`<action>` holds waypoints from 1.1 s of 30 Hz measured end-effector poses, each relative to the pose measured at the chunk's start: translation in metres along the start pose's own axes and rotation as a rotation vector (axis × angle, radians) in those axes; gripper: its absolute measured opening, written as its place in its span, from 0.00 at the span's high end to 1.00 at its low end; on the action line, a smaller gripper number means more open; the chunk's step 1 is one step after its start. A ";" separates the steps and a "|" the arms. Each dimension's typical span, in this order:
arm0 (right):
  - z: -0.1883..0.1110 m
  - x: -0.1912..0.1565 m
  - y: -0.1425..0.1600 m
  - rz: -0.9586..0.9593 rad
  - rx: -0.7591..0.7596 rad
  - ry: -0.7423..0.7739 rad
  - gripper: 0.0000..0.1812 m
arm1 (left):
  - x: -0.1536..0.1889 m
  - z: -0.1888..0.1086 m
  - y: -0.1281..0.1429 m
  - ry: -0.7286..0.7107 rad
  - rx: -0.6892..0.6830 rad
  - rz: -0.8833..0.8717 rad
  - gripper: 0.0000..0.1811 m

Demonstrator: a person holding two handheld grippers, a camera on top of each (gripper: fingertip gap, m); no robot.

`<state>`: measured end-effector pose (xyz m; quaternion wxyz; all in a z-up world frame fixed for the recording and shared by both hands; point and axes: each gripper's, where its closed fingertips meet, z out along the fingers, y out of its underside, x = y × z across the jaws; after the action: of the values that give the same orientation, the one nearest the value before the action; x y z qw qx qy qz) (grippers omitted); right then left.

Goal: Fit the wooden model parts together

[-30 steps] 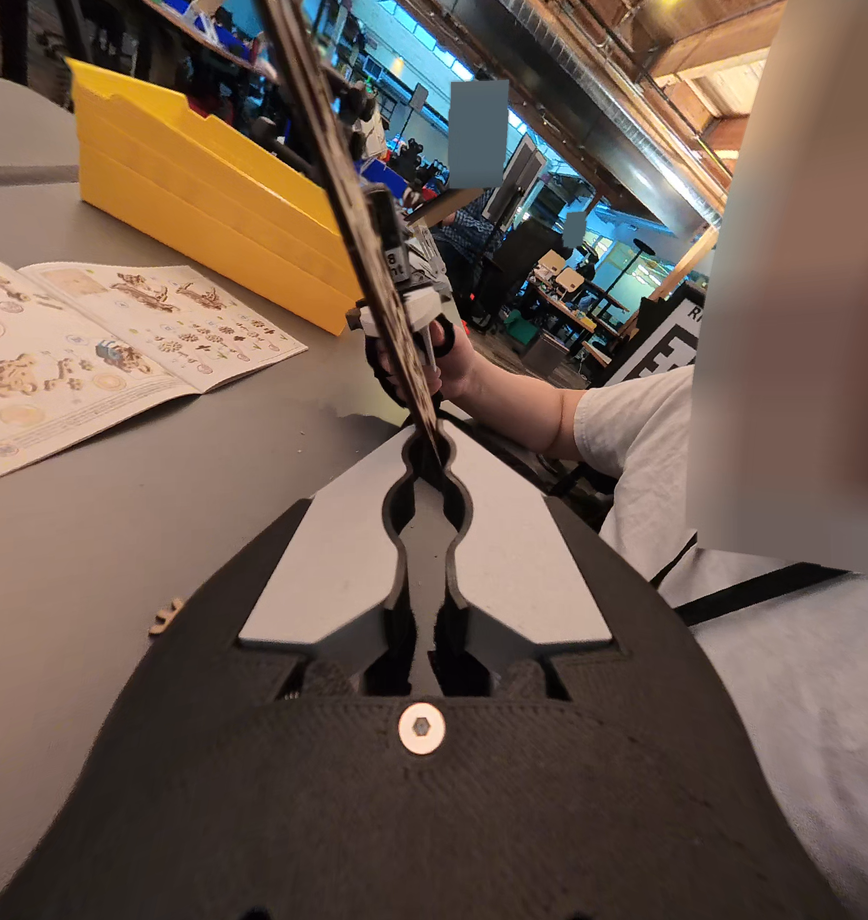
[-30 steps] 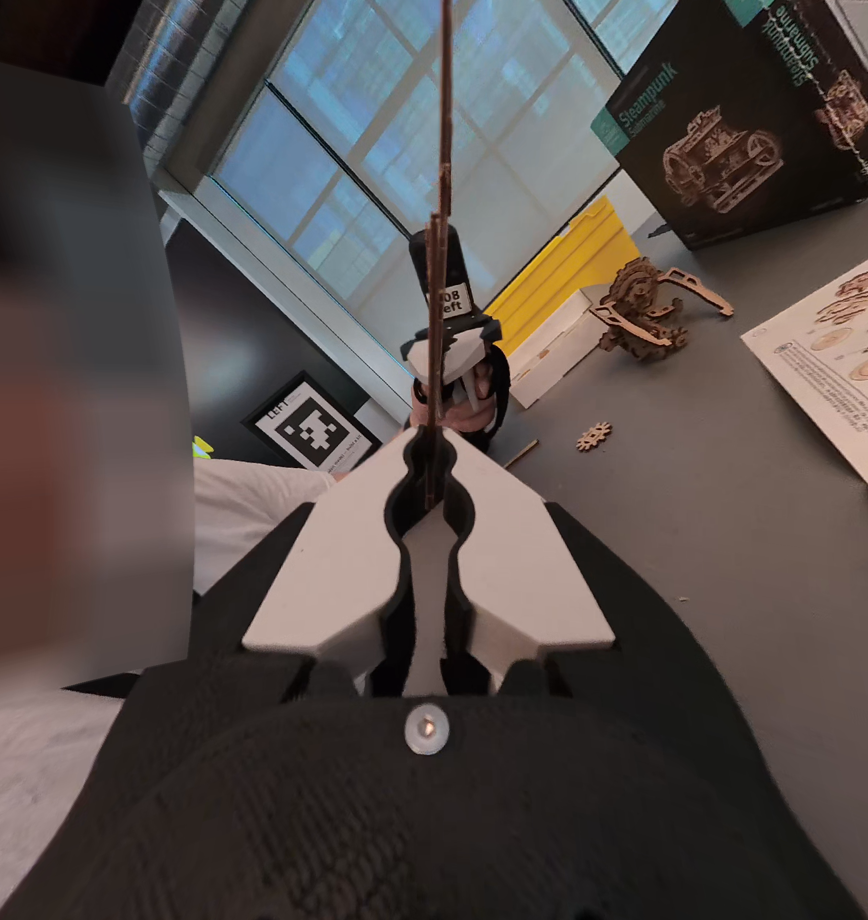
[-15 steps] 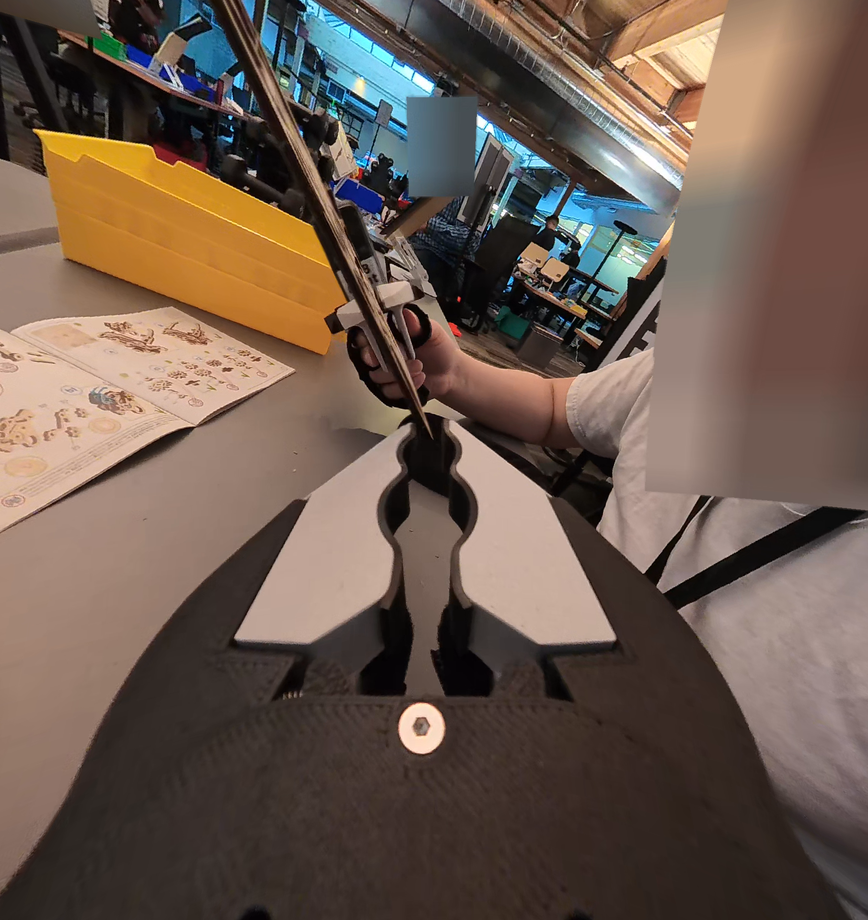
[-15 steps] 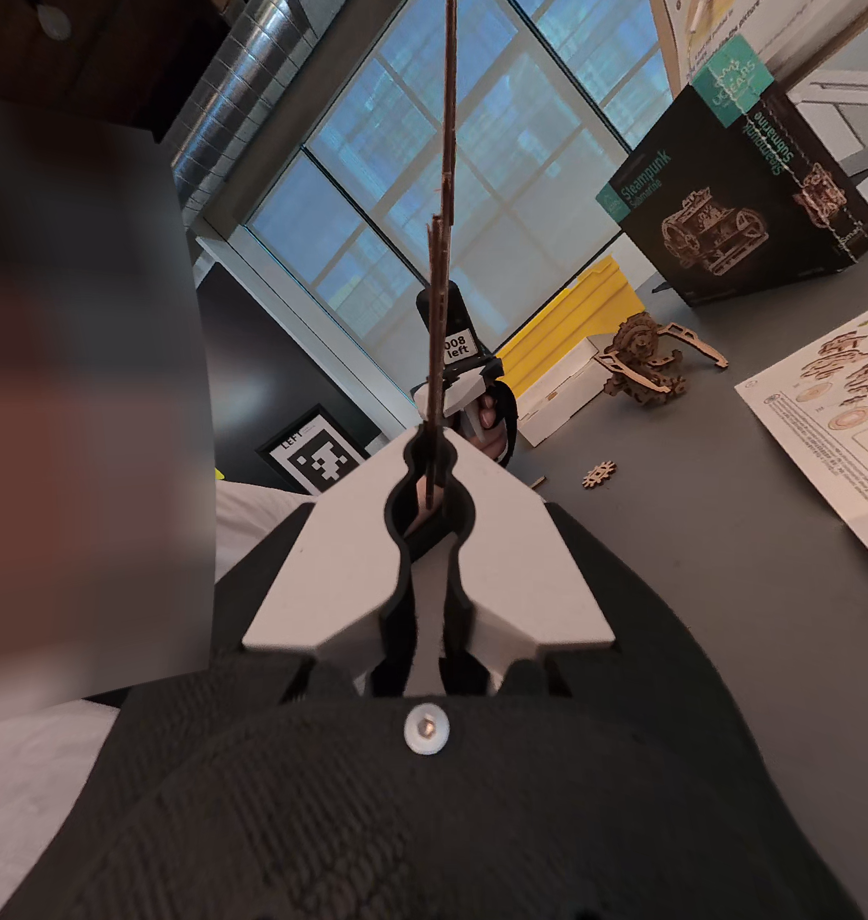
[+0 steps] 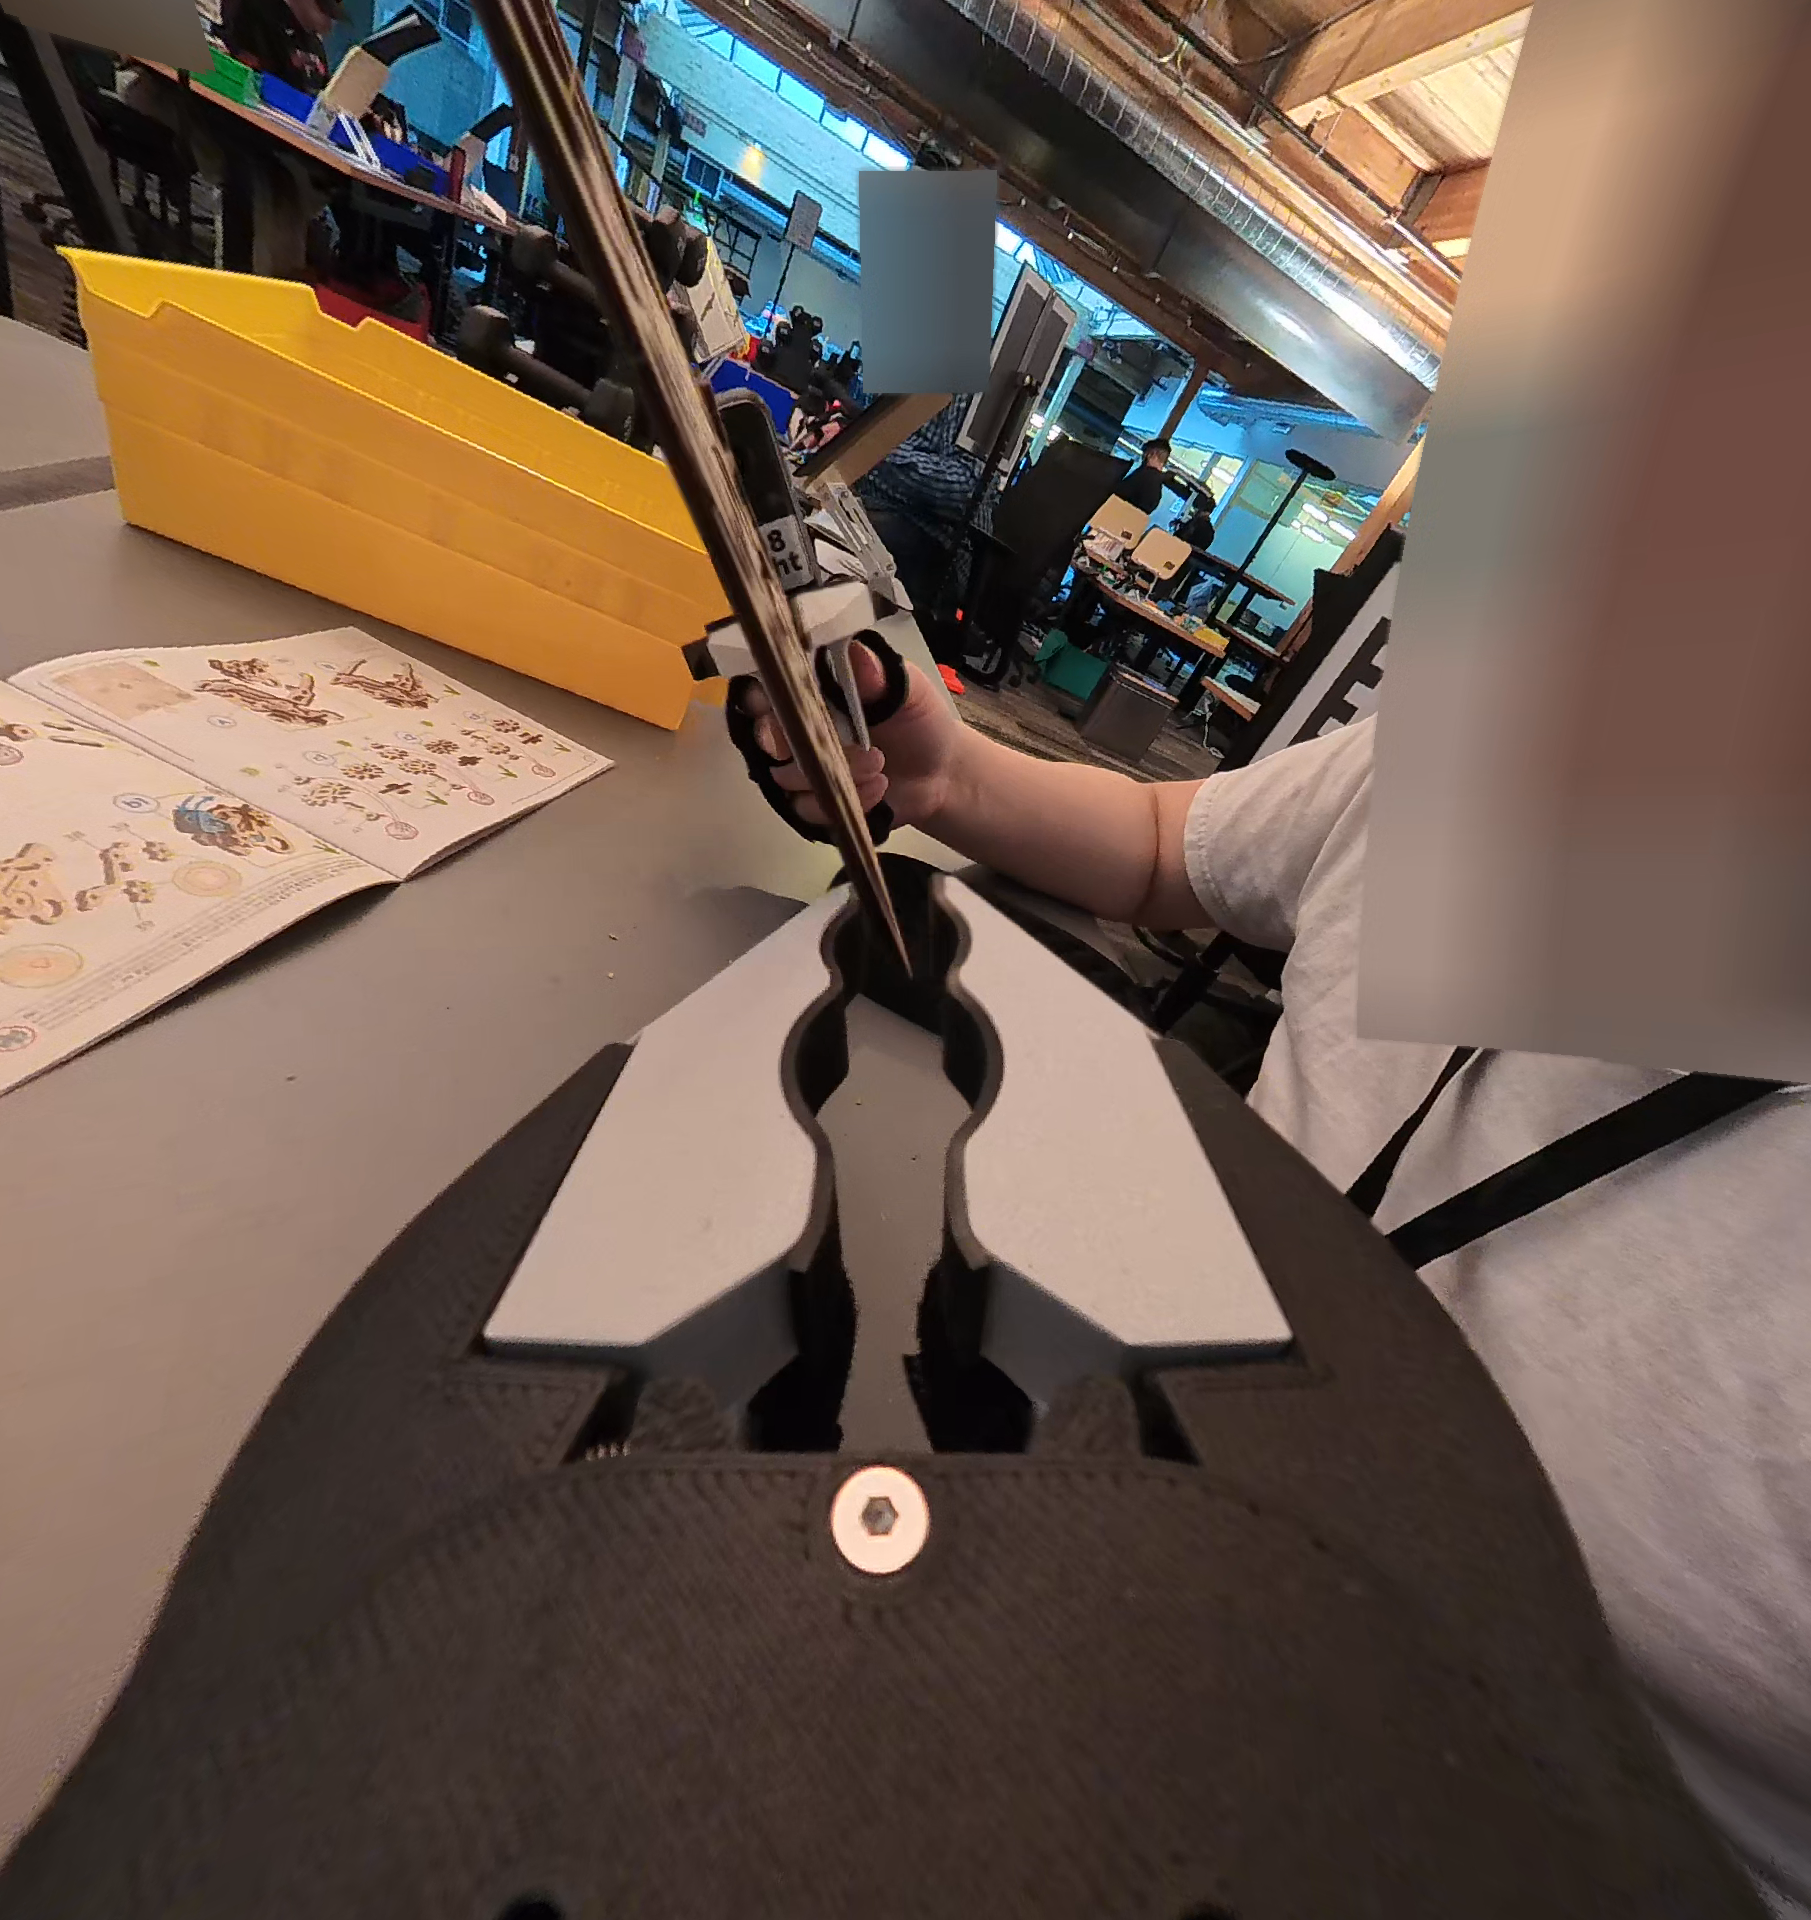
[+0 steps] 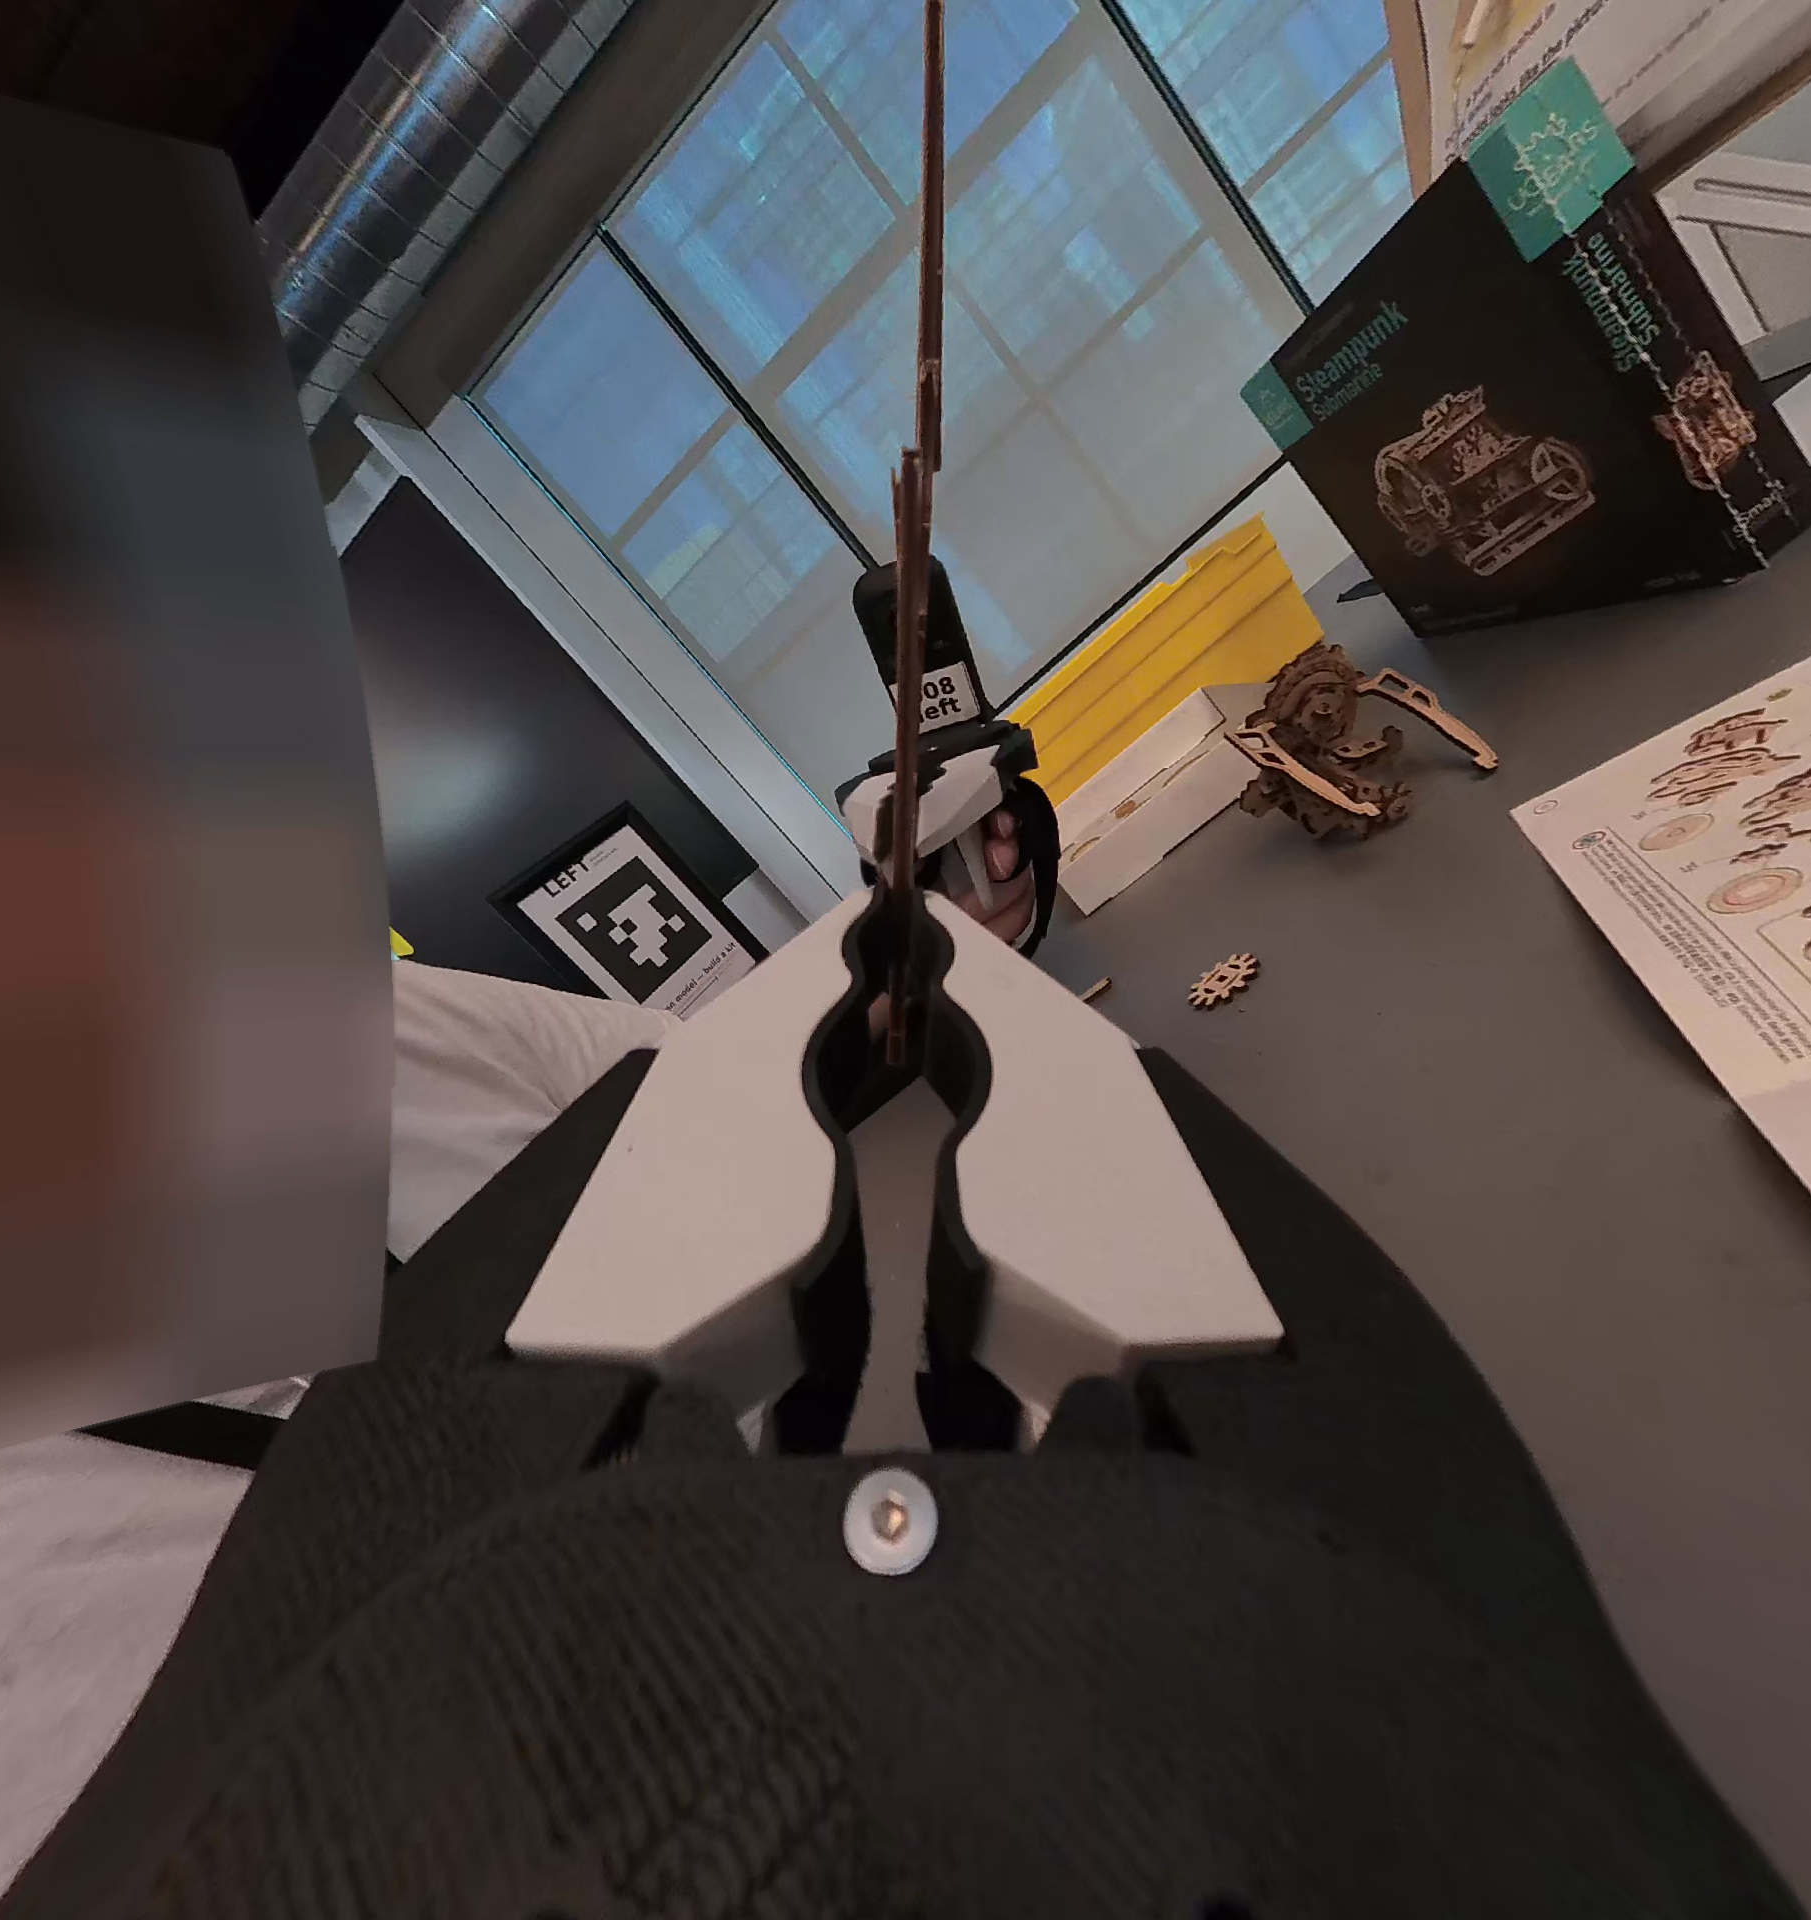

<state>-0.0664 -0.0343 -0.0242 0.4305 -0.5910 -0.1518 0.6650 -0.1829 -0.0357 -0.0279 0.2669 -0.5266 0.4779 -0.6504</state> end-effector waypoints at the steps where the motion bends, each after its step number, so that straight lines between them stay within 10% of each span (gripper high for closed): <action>1: 0.001 0.000 0.001 0.000 -0.005 0.003 1.00 | 0.001 0.001 0.000 0.004 0.002 -0.007 0.95; 18: 0.002 0.006 0.006 0.014 -0.018 0.034 1.00 | -0.007 0.017 0.004 -0.039 0.006 -0.137 0.84; 26: 0.018 0.000 0.016 0.080 0.032 -0.009 1.00 | -0.005 0.022 0.031 -0.065 -0.163 -0.135 1.00; 33: 0.033 0.003 0.039 -0.025 -0.104 0.064 0.80 | -0.008 0.014 0.021 -0.084 -0.139 -0.112 1.00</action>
<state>-0.1117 -0.0450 -0.0457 0.4121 -0.6318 -0.1797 0.6315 -0.1705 -0.0420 -0.0510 0.2126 -0.5965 0.4801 -0.6070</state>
